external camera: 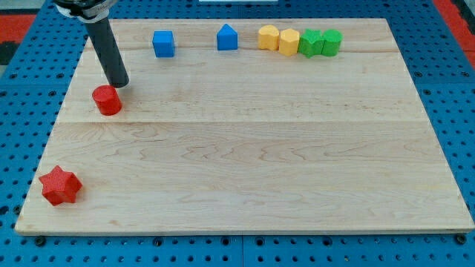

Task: Push the red circle closer to the red star

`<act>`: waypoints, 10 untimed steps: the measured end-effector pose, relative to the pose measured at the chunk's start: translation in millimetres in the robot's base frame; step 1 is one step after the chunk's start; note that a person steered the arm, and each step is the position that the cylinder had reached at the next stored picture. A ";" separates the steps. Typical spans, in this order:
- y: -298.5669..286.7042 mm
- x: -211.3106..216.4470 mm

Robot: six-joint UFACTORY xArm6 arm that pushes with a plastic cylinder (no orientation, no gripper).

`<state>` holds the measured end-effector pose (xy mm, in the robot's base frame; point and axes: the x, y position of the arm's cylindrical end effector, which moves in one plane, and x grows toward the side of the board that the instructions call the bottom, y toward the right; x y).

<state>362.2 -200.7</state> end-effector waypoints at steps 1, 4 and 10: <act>-12.6 11.5; -16.8 28.9; -36.6 128.3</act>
